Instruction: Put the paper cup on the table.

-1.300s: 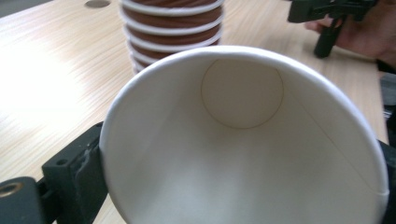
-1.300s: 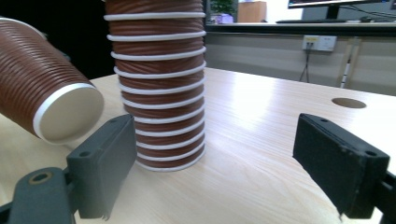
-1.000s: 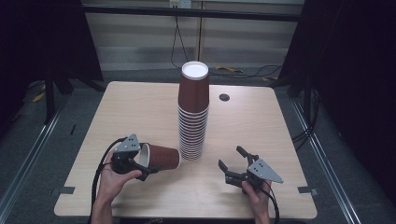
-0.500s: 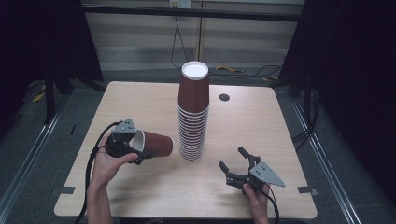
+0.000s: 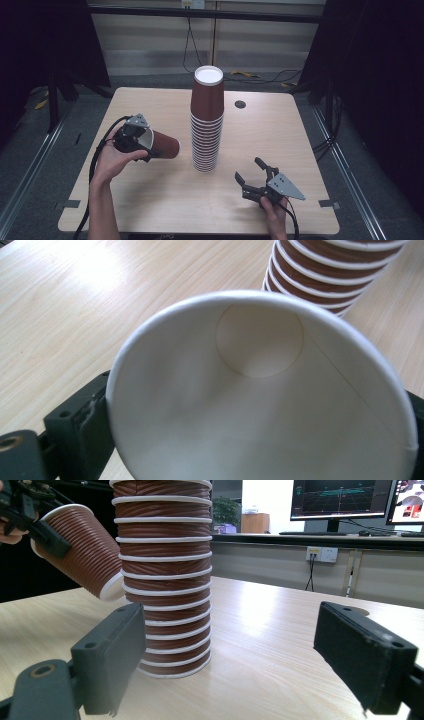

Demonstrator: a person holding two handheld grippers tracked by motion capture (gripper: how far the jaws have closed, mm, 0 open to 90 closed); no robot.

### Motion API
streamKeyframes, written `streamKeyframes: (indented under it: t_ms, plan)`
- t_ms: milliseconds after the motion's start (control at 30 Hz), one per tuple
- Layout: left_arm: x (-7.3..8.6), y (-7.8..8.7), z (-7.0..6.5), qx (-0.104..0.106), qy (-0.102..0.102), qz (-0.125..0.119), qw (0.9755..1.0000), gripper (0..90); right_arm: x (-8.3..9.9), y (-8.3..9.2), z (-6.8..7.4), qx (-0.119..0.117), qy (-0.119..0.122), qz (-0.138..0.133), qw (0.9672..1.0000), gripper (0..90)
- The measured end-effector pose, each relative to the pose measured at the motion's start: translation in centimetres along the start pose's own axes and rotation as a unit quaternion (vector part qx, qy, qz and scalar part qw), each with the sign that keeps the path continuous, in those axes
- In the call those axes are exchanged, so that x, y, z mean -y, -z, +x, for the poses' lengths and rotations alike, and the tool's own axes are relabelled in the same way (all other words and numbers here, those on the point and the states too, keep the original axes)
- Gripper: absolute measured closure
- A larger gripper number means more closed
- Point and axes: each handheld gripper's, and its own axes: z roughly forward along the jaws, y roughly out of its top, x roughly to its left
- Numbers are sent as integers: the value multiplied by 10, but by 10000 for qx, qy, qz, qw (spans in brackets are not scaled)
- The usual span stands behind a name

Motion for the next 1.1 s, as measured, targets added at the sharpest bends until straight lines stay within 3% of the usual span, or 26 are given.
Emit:
streamKeyframes:
  t_ms: [100,167,267,367,533,600,733,767,800,833,867,900,967,1100]
  plan:
    - [-7,-2,1,-118,-104,258,9995,42,0,0,0,-5,2,-1,10000,132]
    - [-11,-5,4,20,-288,472,9985,42,0,0,0,-23,2,-3,10000,132]
    - [-15,-11,6,-92,-272,792,9964,42,0,0,0,-25,2,-2,10000,132]
    - [-21,-14,8,-146,-389,1076,9933,42,0,0,0,-26,1,-2,10000,132]
    - [-29,-19,8,-71,-553,1568,9861,40,0,0,0,-52,2,-2,10000,132]
    - [-32,-21,8,-84,-648,1783,9818,39,0,0,0,-51,3,-2,10000,132]
    - [-37,-28,5,-176,-727,2028,9764,36,0,0,0,-52,1,-1,10000,133]
    - [-37,-31,4,-159,-711,2040,9763,35,0,0,0,-52,1,-2,10000,133]
    - [-38,-32,3,-137,-774,2144,9736,34,0,0,0,-52,1,-2,10000,133]
    - [-38,-35,2,-169,-774,2108,9743,33,0,0,0,-52,0,0,10000,133]
    - [-40,-36,3,-157,-832,2181,9723,31,0,0,0,-53,0,-2,10000,133]
    - [-39,-38,2,-188,-817,2130,9735,29,0,0,0,-52,1,-1,10000,133]
    - [-40,-41,1,-155,-848,2232,9710,26,0,0,0,-53,1,-1,10000,133]
    - [-42,-47,-4,-241,-910,2055,9741,21,0,0,0,-54,-4,1,10000,134]
